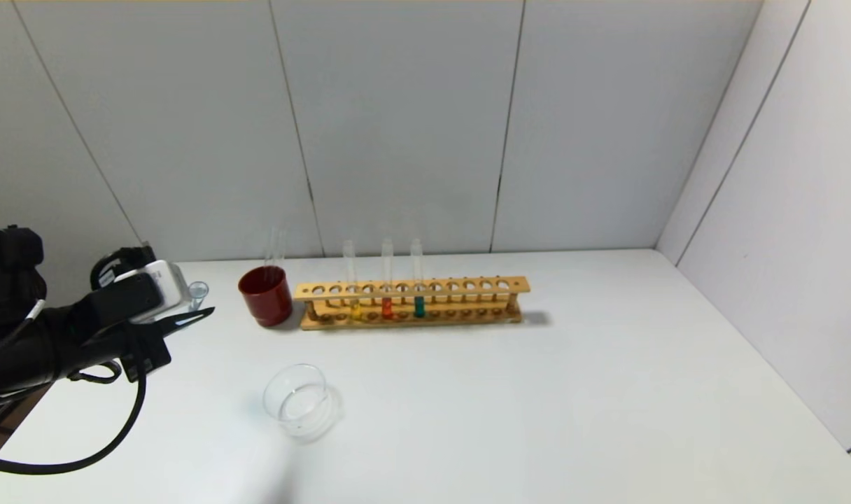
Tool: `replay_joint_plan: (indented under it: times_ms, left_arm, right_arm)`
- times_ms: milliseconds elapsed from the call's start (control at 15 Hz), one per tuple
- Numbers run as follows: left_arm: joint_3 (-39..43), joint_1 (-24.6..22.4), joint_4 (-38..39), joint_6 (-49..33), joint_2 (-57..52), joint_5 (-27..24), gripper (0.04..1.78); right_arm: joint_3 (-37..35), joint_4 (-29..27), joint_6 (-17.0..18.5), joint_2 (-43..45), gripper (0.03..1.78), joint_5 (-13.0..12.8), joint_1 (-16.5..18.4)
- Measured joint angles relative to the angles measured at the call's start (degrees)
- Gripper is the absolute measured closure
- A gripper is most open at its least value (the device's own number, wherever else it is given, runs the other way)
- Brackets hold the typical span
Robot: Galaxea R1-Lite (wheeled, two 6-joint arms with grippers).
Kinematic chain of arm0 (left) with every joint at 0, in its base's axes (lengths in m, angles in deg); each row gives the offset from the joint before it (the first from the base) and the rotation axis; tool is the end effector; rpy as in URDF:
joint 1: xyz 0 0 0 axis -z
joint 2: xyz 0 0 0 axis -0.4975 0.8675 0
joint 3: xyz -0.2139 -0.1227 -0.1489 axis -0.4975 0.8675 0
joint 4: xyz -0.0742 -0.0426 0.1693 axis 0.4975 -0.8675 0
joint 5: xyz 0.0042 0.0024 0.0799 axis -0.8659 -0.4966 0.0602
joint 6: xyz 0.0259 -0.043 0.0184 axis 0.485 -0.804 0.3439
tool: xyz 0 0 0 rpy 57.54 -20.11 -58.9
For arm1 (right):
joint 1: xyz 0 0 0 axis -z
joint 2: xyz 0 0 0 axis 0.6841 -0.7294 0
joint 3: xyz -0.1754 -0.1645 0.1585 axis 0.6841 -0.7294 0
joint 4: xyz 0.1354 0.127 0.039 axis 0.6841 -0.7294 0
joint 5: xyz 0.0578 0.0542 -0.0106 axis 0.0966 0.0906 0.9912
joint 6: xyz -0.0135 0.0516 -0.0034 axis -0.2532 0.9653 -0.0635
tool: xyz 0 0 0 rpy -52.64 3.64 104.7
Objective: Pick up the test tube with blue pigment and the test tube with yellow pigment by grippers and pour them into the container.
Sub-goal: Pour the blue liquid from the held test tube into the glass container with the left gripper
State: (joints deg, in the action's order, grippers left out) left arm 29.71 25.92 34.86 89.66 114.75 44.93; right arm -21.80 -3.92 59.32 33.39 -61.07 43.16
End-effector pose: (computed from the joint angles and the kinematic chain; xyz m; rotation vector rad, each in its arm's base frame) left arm 0.2553 -0.0052 0.1479 0.9358 0.1606 -0.5298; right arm 0.0194 0.0002 0.0756 -0.0001 -0.0011 0.0045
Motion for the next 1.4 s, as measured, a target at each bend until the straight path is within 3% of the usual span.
replay_joint_plan:
  times_ms: [600, 1000, 1400]
  left_arm:
    - [3.5, -1.07, 0.48, 15.96, 1.6, 0.15, 1.5]
    - [4.11, -1.21, 0.69, 26.25, 3.25, 2.93, 1.5]
    - [4.19, 0.67, 7.45, 26.88, 9.31, 2.73, 1.5]
  right_arm:
    - [0.0, -0.02, 0.0, 0.0, 0.06, 0.0, 0.0]
    - [0.0, 0.0, 0.0, 0.0, 0.06, 0.0, 0.0]
    - [0.0, 0.0, 0.0, 0.0, 0.06, -0.02, 0.0]
